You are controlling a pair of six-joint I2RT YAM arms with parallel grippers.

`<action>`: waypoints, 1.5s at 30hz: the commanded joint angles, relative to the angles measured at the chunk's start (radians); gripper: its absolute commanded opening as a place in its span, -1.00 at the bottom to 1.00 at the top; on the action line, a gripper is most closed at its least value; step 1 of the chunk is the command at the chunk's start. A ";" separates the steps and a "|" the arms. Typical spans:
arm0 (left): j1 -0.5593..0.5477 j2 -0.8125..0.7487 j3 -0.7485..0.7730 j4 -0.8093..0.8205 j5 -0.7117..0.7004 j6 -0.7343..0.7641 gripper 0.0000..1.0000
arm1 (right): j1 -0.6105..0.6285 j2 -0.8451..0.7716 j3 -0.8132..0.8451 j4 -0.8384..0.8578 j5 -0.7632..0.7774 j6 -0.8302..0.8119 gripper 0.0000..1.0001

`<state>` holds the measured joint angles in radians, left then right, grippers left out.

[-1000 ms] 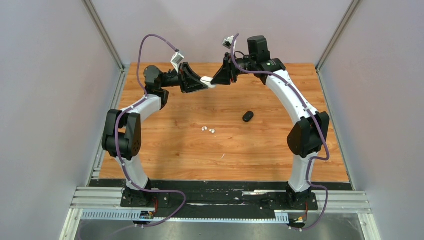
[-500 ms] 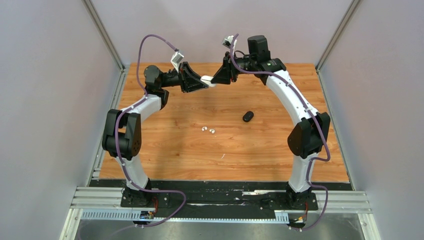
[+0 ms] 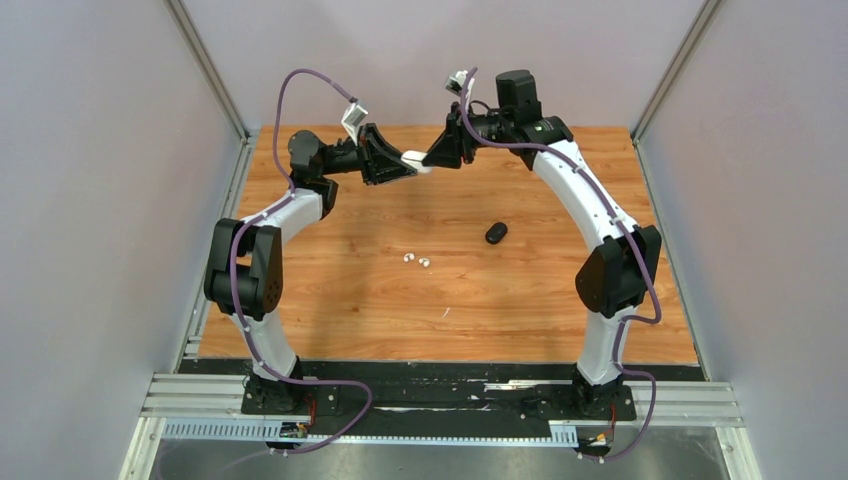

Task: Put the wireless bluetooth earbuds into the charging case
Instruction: Open the charging case to the charging case.

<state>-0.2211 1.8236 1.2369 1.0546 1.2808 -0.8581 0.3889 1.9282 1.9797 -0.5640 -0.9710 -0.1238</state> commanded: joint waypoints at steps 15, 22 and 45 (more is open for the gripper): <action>-0.040 -0.051 0.019 0.036 0.119 -0.019 -1.00 | -0.071 -0.011 0.012 0.145 0.042 0.035 -0.31; -0.038 -0.046 0.014 0.008 0.092 -0.025 -1.00 | -0.064 -0.072 -0.005 0.121 -0.185 -0.003 0.34; -0.044 -0.062 0.023 0.080 0.143 0.007 -1.00 | -0.018 -0.005 -0.058 0.001 -0.215 -0.076 0.34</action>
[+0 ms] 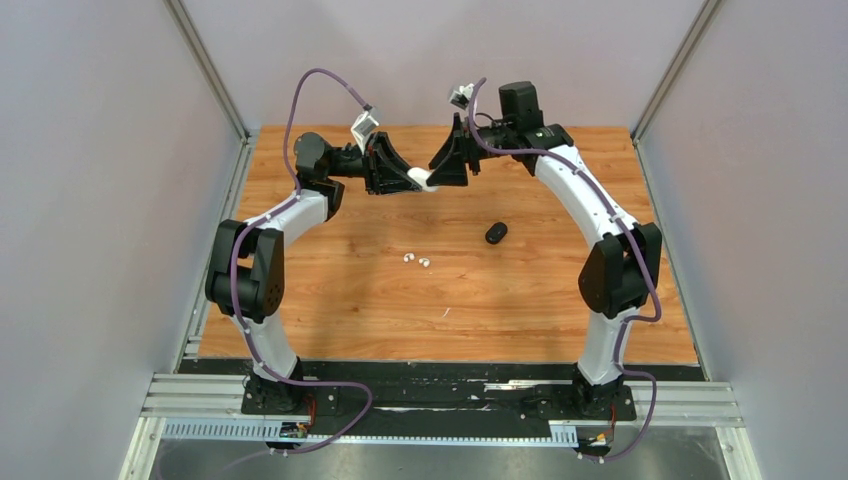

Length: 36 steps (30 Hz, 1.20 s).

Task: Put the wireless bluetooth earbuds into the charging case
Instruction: Open the charging case to the charging case, then pass from the left arm to the right

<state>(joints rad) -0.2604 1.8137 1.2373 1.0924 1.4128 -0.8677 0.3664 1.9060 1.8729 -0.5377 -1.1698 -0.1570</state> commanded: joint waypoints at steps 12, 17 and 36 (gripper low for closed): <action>-0.015 -0.053 0.019 0.043 0.029 0.031 -1.00 | -0.036 0.076 0.172 -0.017 0.048 -0.008 0.09; -0.016 -0.050 0.025 0.045 0.028 0.028 -1.00 | -0.036 0.073 0.154 -0.016 0.032 -0.001 0.01; 0.002 -0.046 0.039 -0.013 -0.092 0.000 -1.00 | -0.003 -0.014 0.092 -0.105 0.102 -0.181 -0.30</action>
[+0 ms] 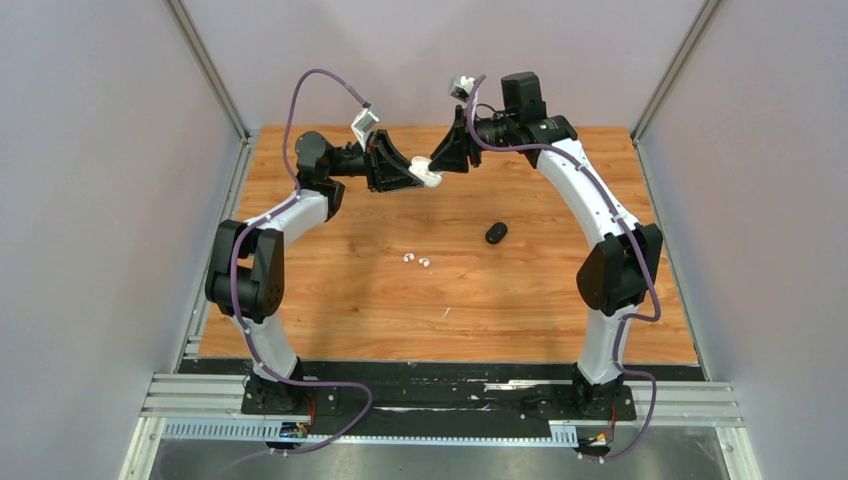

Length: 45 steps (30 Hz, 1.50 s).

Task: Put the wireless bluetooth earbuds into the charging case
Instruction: Pass from the left arm to the right, then pass from the right arm to the left

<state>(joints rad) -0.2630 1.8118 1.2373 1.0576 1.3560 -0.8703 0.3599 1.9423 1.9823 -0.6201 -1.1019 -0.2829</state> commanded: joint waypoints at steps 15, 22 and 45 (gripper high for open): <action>0.010 -0.058 0.017 -0.001 -0.061 0.045 -1.00 | -0.007 -0.087 -0.082 -0.026 0.052 -0.021 -0.64; 0.013 -0.074 -0.005 -0.038 -0.085 0.087 -1.00 | -0.006 -0.098 -0.112 -0.026 0.053 -0.004 -0.77; 0.069 -0.206 0.423 -1.626 -0.271 0.967 0.59 | 0.062 -0.078 0.024 -0.196 0.280 -0.663 -1.00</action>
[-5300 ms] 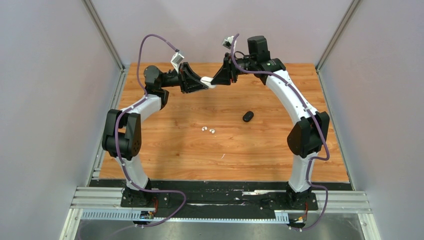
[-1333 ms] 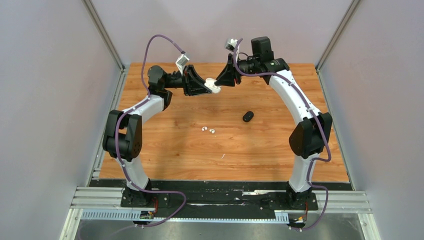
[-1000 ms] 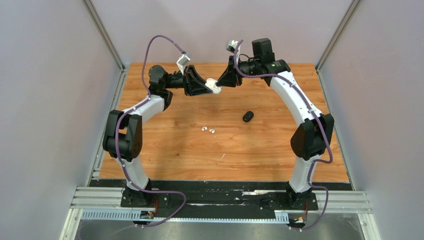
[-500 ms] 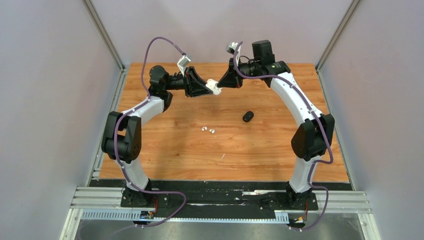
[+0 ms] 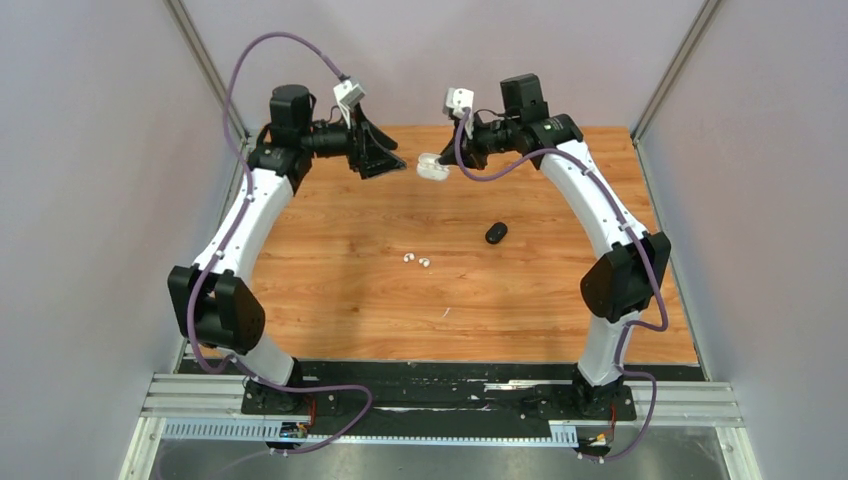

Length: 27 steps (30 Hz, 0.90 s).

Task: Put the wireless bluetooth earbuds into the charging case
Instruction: Pass from the right arm to the left

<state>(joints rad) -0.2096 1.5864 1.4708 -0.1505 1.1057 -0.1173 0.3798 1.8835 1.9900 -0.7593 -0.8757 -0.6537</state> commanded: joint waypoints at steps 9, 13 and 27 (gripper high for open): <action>-0.050 0.258 0.640 -0.777 -0.120 0.229 0.24 | 0.101 -0.049 -0.020 -0.057 0.114 -0.565 -1.00; -0.089 0.282 0.690 -0.840 -0.191 0.235 0.27 | 0.118 -0.062 -0.023 -0.056 0.140 -0.592 -1.00; -0.131 0.250 0.575 -0.800 -0.271 0.287 0.07 | 0.173 -0.104 -0.054 -0.057 0.185 -0.563 -1.00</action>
<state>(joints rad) -0.3283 1.8832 2.0918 -0.9882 0.8783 0.1425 0.5396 1.8359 1.9434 -0.8257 -0.6834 -1.2030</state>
